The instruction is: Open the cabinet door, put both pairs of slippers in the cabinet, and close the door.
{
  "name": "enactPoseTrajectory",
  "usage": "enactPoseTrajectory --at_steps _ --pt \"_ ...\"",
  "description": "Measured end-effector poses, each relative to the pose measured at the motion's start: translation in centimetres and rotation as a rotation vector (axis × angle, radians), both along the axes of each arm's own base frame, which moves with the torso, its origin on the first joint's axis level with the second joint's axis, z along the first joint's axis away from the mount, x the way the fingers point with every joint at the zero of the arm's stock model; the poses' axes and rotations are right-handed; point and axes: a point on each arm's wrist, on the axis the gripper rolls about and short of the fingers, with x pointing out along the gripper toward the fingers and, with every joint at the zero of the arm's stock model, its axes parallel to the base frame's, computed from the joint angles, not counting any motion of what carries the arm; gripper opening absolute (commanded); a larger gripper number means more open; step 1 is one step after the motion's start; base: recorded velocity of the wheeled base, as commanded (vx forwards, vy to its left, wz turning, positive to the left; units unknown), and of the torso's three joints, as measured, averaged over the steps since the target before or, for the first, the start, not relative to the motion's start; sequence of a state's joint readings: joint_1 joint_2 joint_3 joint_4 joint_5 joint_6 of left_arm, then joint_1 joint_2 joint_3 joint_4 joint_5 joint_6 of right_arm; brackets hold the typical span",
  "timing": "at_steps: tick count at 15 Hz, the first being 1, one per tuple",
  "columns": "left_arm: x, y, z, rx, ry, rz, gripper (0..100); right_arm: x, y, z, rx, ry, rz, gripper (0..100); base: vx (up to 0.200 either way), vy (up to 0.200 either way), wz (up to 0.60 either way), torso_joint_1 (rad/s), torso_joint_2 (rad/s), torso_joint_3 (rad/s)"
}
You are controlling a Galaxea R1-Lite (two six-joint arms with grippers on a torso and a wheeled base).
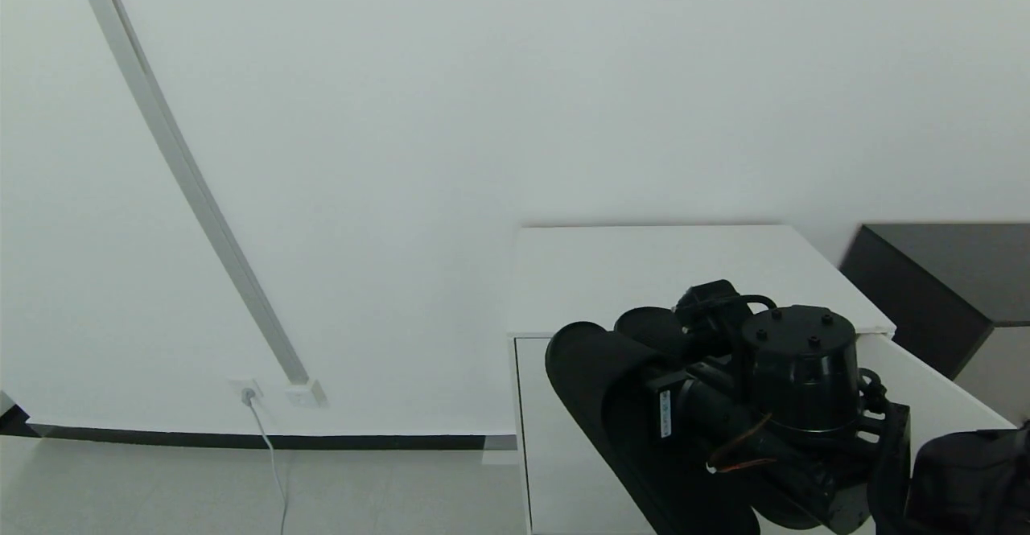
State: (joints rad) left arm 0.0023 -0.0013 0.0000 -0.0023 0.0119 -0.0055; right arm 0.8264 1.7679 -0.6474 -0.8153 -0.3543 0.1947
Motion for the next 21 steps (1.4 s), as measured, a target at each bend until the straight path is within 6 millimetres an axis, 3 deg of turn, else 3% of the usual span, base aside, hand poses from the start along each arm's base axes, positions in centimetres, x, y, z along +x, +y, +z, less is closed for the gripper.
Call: enactPoseTrajectory --at_steps 6,21 --pt "0.00 0.00 0.00 0.001 0.000 0.001 0 -0.19 0.04 -0.12 -0.004 0.002 0.004 0 0.000 0.000 0.00 0.000 0.00 0.000" --pt "0.00 0.00 -0.01 0.002 0.001 0.000 0 -0.35 -0.04 -0.31 -0.011 0.007 0.005 0 0.000 -0.200 0.00 0.003 0.00 0.002"
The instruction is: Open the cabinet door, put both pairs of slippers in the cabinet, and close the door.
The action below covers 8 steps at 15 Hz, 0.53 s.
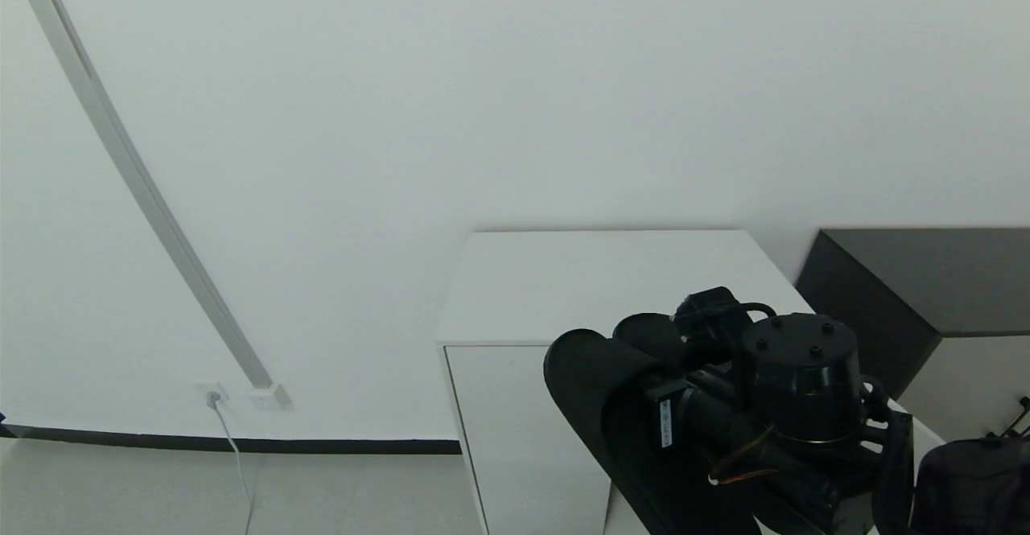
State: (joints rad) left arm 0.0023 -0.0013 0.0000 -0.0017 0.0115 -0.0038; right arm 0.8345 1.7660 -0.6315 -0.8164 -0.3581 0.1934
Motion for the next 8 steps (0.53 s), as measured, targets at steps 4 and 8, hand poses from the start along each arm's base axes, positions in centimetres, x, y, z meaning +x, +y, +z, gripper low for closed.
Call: enactPoseTrajectory --at_steps 4,8 --pt "0.00 0.00 0.00 -0.001 0.000 0.001 0 -0.05 -0.09 -0.16 -0.004 0.004 0.000 0 0.000 -0.200 0.00 0.004 0.00 0.004" --pt "0.00 0.00 0.00 -0.001 0.000 0.001 0 -0.03 -0.10 -0.15 -0.003 0.003 -0.001 0 0.000 -0.150 0.00 -0.001 0.00 0.001"
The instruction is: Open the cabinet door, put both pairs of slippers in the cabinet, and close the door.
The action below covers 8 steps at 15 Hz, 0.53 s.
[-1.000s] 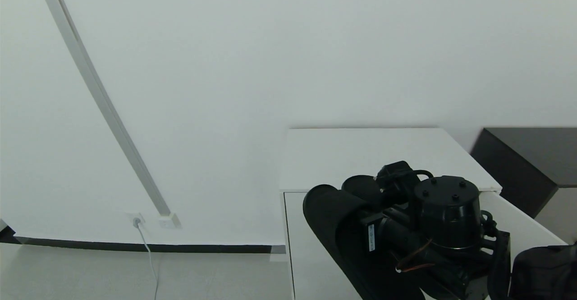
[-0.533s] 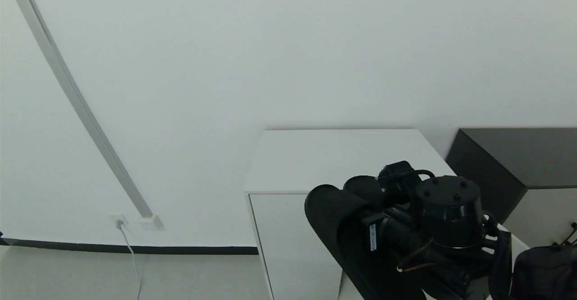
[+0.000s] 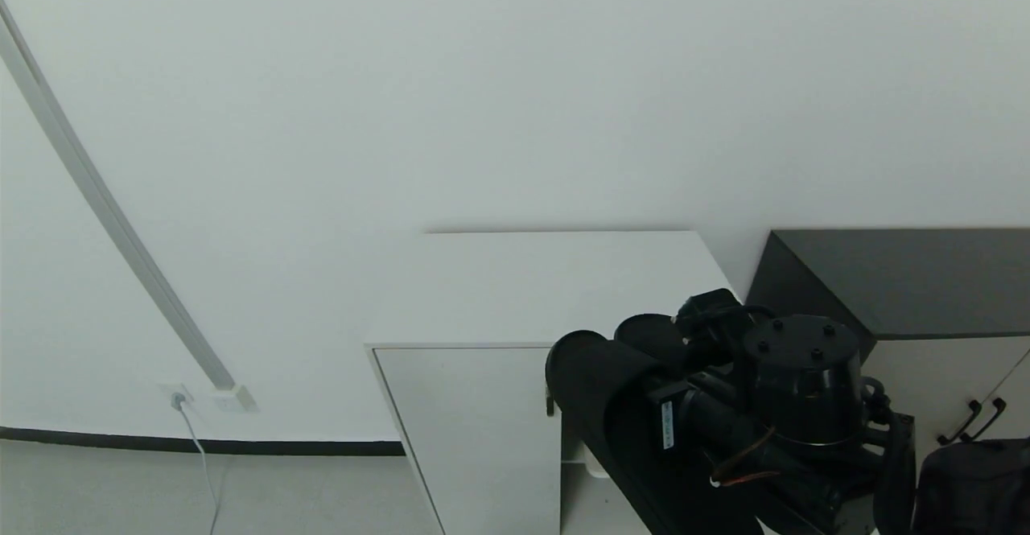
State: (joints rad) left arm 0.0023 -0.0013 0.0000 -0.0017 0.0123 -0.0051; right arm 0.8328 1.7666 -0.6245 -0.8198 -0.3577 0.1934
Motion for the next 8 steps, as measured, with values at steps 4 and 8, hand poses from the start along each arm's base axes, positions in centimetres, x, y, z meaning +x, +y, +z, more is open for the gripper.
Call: enactPoseTrajectory --at_steps 4,8 --pt "0.00 0.00 0.00 0.000 0.000 0.001 0 -0.09 -0.04 -0.14 -0.006 0.004 0.002 0 0.000 0.000 0.00 0.000 0.00 0.000" --pt "0.00 0.00 0.01 0.000 -0.001 0.001 0 -0.17 -0.02 -0.23 -0.010 0.005 0.006 0 0.000 0.000 0.00 0.000 0.00 0.000"
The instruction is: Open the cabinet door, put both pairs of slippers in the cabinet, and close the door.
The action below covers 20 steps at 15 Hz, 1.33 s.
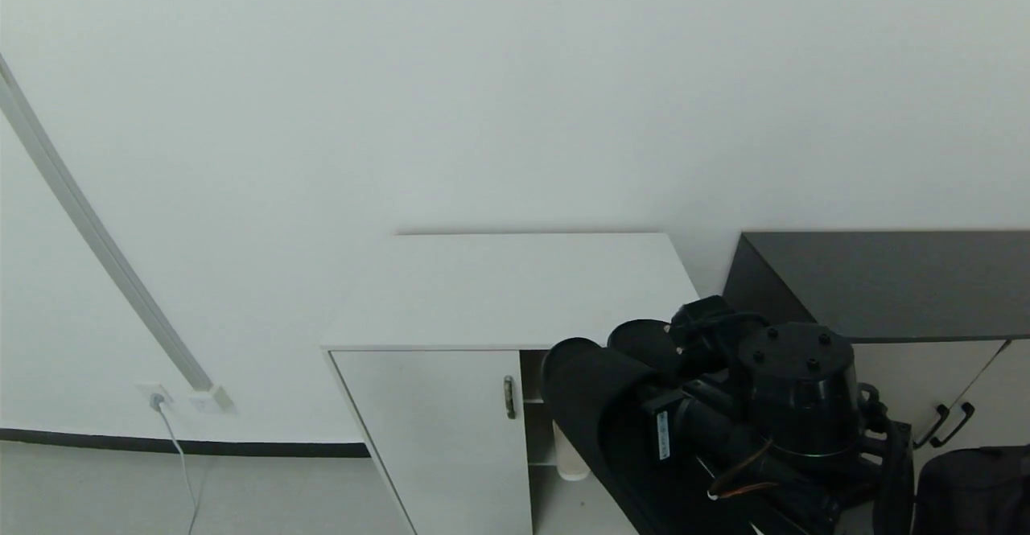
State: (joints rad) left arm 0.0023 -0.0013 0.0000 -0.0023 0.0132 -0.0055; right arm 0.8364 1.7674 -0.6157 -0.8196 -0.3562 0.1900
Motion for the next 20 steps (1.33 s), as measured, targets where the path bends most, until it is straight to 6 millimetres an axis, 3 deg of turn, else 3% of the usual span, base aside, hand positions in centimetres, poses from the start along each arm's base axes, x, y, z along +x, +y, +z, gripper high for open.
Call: enactPoseTrajectory --at_steps 12,17,20 --pt "0.00 0.00 0.00 -0.001 0.000 0.000 0 -0.37 0.18 -0.22 -0.009 0.006 0.013 0 0.000 0.000 0.00 0.000 0.00 0.000" --pt "0.00 0.00 0.00 -0.002 0.000 0.001 0 -0.51 0.21 -0.18 -0.005 -0.014 0.021 0 -0.200 0.000 0.00 0.006 0.00 0.004" --pt "0.00 0.00 0.00 -0.002 0.000 0.001 0 -0.58 0.17 -0.31 -0.009 -0.013 0.023 0 0.000 0.000 0.00 0.000 0.00 0.000"
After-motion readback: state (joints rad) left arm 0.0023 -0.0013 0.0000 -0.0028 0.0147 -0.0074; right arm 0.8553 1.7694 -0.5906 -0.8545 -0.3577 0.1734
